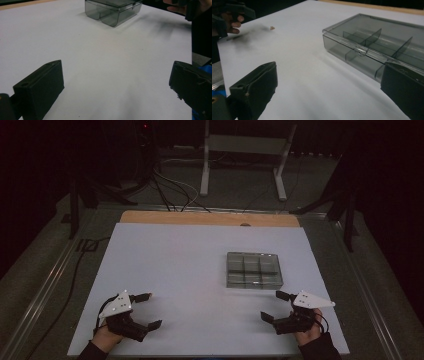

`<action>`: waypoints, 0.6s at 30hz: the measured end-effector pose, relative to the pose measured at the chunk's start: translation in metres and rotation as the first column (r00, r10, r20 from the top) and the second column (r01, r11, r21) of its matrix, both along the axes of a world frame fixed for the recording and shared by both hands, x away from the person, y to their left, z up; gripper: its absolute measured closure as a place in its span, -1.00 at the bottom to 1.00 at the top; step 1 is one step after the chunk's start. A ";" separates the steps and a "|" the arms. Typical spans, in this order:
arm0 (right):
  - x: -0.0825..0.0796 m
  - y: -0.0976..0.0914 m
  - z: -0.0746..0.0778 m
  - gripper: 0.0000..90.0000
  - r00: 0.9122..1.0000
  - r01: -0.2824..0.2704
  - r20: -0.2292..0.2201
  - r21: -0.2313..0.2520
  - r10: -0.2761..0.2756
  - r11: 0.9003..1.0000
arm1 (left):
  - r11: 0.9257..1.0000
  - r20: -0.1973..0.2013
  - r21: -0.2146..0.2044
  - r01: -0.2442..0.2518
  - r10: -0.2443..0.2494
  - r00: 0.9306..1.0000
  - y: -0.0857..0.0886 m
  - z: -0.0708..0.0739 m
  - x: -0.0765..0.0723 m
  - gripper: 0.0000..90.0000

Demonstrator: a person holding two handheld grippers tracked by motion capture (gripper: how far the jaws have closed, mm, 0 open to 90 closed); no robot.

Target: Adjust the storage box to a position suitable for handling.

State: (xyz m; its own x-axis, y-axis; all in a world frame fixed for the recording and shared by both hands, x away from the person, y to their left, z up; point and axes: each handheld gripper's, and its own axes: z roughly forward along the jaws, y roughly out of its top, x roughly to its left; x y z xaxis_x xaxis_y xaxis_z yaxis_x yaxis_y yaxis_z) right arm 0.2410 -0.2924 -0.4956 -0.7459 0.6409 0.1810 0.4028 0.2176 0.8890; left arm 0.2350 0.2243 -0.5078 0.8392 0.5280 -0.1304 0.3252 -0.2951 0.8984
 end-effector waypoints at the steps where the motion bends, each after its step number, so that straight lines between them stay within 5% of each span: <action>1: 0.001 -0.001 -0.001 -0.98 1.000 -0.005 -0.016 0.005 0.005 1.000 | 1.000 -0.001 -0.002 0.001 -0.001 1.000 0.000 0.000 0.000 -0.97; 9: -0.003 0.003 0.000 -0.98 0.999 -0.048 -0.022 -0.031 0.047 0.998 | 1.000 -0.008 0.015 0.005 -0.004 1.000 -0.004 -0.002 0.001 -0.97; 15: -0.007 0.013 -0.001 -0.98 0.986 -0.137 -0.094 -0.001 0.137 0.991 | 1.000 -0.011 0.009 0.016 -0.015 1.000 -0.004 -0.003 0.001 -0.97; 16: -0.008 0.015 0.000 -0.99 0.986 -0.147 -0.083 0.015 0.147 0.989 | 1.000 -0.014 0.009 0.016 -0.015 1.000 -0.004 -0.003 0.001 -0.97; 18: -0.012 0.019 0.006 -0.99 0.990 -0.140 0.031 0.012 0.140 0.990 | 1.000 -0.008 0.007 0.019 -0.019 1.000 -0.004 -0.003 0.000 -0.97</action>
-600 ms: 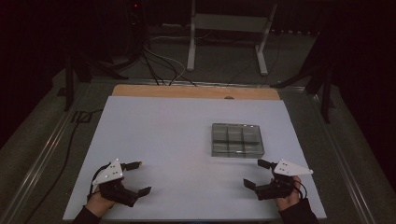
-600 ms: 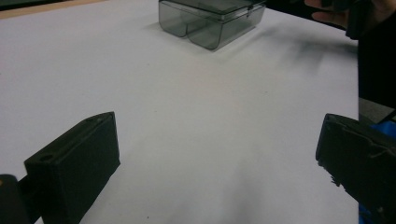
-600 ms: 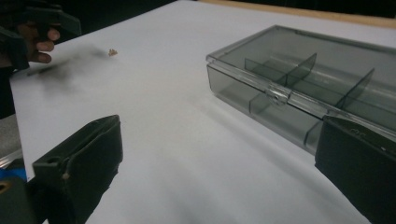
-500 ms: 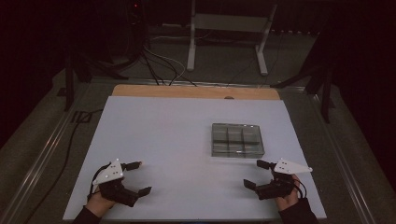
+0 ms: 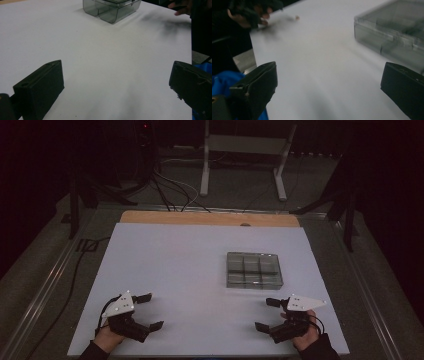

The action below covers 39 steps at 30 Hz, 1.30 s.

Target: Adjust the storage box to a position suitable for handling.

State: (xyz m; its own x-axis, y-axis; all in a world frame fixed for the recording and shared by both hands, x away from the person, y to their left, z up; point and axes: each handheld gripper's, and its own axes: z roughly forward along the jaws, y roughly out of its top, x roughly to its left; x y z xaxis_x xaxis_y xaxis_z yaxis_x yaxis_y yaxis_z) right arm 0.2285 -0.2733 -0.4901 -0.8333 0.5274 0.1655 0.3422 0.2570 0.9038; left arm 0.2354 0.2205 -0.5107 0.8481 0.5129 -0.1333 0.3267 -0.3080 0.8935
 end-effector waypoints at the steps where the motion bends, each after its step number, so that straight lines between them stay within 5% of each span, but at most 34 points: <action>1: 0.000 0.000 0.000 -0.99 1.000 0.000 0.000 0.000 0.000 1.000 | 1.000 0.000 0.000 0.000 0.000 1.000 0.000 0.000 0.000 -0.97; 2: -0.003 0.002 0.004 -0.98 0.999 0.007 0.050 0.009 -0.007 1.000 | 1.000 -0.001 -0.006 0.001 -0.001 1.000 0.000 0.000 0.000 -0.97; 6: -0.004 0.007 0.015 -0.98 0.999 -0.021 0.041 0.046 0.019 0.999 | 1.000 -0.012 -0.009 -0.003 0.003 1.000 0.001 -0.001 0.001 -0.97; 8: -0.002 0.010 0.023 -0.98 0.996 0.006 0.084 0.056 -0.011 0.998 | 1.000 -0.011 -0.012 -0.003 0.002 1.000 0.001 -0.001 0.001 -0.97; 15: 0.017 0.004 0.040 -0.98 0.990 0.052 0.128 0.101 -0.064 0.994 | 1.000 -0.009 -0.027 -0.008 0.008 1.000 0.002 0.000 0.002 -0.97; 22: 0.039 -0.007 0.044 -0.98 0.985 0.118 0.114 0.079 -0.127 0.990 | 0.999 -0.009 -0.031 -0.011 0.011 1.000 0.003 0.000 0.002 -0.97; 23: 0.051 -0.016 0.045 -0.98 0.980 0.161 0.102 0.072 -0.168 0.984 | 0.999 -0.009 -0.030 -0.012 0.012 1.000 0.003 -0.001 0.002 -0.97; 32: 0.083 -0.042 0.040 -0.93 0.962 0.266 0.050 0.054 -0.268 0.963 | 0.999 -0.013 -0.039 -0.016 0.016 1.000 0.003 0.000 0.002 -0.97; 37: 0.100 -0.057 0.032 -0.91 0.948 0.319 -0.007 0.060 -0.320 0.946 | 0.999 -0.016 -0.041 -0.018 0.018 1.000 0.004 0.000 0.003 -0.97; 39: 0.106 -0.065 0.028 -0.69 0.929 0.370 -0.027 0.049 -0.369 0.928 | 0.999 -0.018 -0.043 -0.020 0.019 1.000 0.004 0.000 0.003 -0.97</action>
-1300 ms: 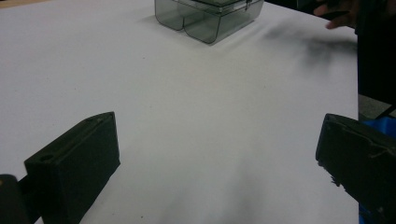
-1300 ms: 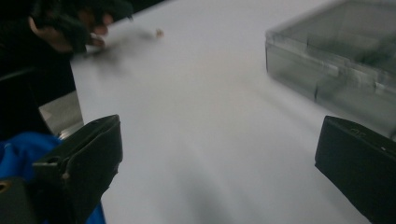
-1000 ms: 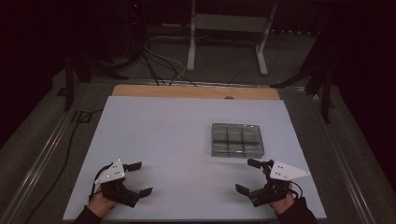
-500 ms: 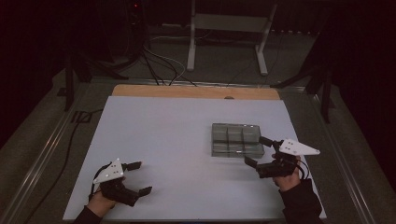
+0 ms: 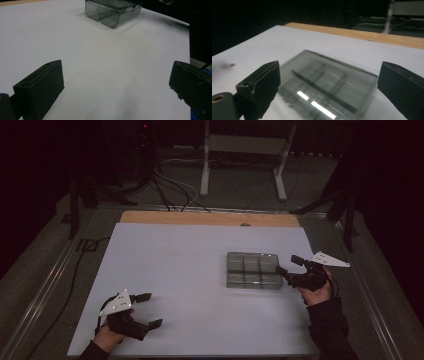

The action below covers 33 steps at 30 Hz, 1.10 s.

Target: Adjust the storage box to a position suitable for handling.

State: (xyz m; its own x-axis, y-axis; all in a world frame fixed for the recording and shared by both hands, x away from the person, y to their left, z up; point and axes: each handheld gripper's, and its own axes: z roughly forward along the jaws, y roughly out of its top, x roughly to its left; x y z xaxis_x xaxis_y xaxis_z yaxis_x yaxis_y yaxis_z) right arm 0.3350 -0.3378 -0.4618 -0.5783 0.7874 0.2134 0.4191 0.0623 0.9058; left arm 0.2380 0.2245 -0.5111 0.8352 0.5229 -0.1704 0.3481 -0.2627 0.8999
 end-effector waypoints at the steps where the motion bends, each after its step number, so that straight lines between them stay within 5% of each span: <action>1: 0.000 0.000 0.000 -0.69 1.000 0.000 0.000 0.000 0.000 1.000 | 1.000 -0.001 0.001 -0.001 0.001 1.000 0.000 0.000 0.000 -0.97; 3: 0.006 -0.004 -0.006 -0.59 0.998 0.055 -0.025 -0.015 -0.056 0.998 | 1.000 -0.001 0.000 -0.001 0.001 1.000 0.000 0.000 0.000 -0.97; 5: 0.006 -0.004 -0.006 -0.59 0.998 0.055 -0.025 -0.015 -0.056 0.998 | 1.000 0.000 0.000 0.000 0.000 1.000 0.000 0.000 0.000 -0.97; 6: 0.010 -0.006 -0.015 -0.33 0.995 0.093 -0.024 -0.042 -0.094 0.995 | 1.000 -0.002 0.006 0.004 -0.004 1.000 -0.001 0.000 0.000 -0.97; 7: 0.010 -0.006 -0.015 -0.33 0.995 0.093 -0.024 -0.042 -0.094 0.995 | 1.000 -0.002 0.006 0.004 -0.004 1.000 -0.001 0.000 0.000 -0.97; 8: 0.013 -0.009 -0.020 -0.13 0.994 0.105 -0.036 -0.054 -0.107 0.993 | 1.000 -0.002 0.004 0.005 -0.005 1.000 0.000 0.000 0.000 -0.97; 12: 0.017 -0.014 -0.031 0.04 0.988 0.104 -0.105 -0.077 -0.112 0.992 | 1.000 -0.005 0.002 0.002 -0.002 1.000 0.000 -0.001 0.001 -0.97; 16: 0.019 -0.019 -0.036 0.17 0.986 0.108 -0.120 -0.065 -0.115 0.992 | 1.000 -0.004 -0.005 0.001 -0.001 1.000 0.000 0.000 0.001 -0.97; 19: 0.021 -0.025 -0.040 0.55 0.984 0.105 -0.138 -0.074 -0.114 0.992 | 1.000 -0.005 -0.003 0.002 -0.002 1.000 0.000 0.000 0.001 -0.97; 26: 0.026 -0.022 -0.049 0.96 0.976 0.073 -0.196 -0.119 -0.096 0.990 | 1.000 -0.005 -0.003 0.003 -0.003 1.000 0.000 -0.001 0.001 -0.97; 33: 0.030 -0.019 -0.057 1.00 0.970 0.027 -0.235 -0.132 -0.058 0.991 | 1.000 -0.010 -0.003 0.003 -0.003 1.000 0.000 -0.001 0.002 -0.97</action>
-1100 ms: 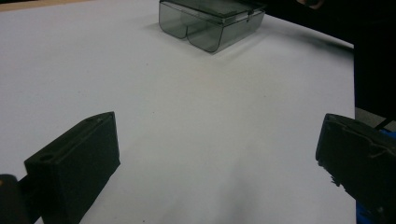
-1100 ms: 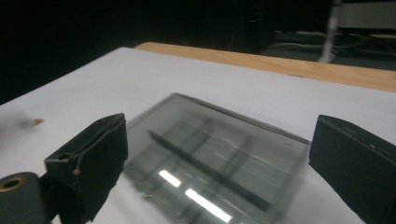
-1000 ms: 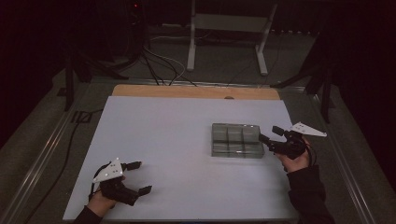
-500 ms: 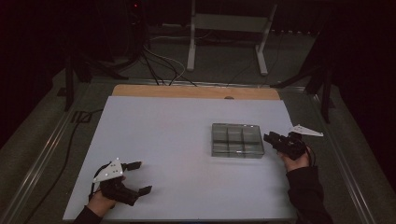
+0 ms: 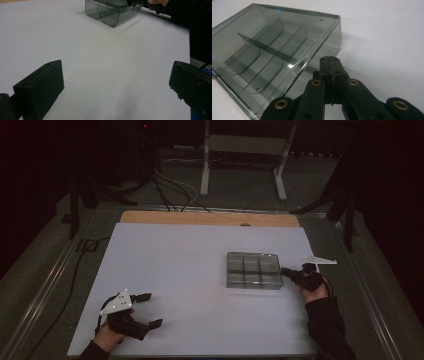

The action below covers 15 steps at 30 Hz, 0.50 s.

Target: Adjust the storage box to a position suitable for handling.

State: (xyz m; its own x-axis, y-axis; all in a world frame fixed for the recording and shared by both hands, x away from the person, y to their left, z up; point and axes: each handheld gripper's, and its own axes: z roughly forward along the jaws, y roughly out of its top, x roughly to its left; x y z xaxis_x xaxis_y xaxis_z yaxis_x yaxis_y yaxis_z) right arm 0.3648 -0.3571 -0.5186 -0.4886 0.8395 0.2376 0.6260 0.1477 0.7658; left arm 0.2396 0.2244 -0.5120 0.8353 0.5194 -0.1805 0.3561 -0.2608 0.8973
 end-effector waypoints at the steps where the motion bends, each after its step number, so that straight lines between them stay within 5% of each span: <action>1: 0.000 0.001 -0.001 1.00 1.000 -0.008 -0.004 -0.004 0.008 1.000 | 1.000 -0.001 0.003 0.001 -0.001 1.000 0.000 0.000 0.000 -0.97; 15: 0.003 0.017 0.000 1.00 1.000 -0.030 -0.007 0.020 0.030 0.999 | 1.000 -0.004 0.013 0.002 -0.002 1.000 -0.001 -0.001 0.001 -0.97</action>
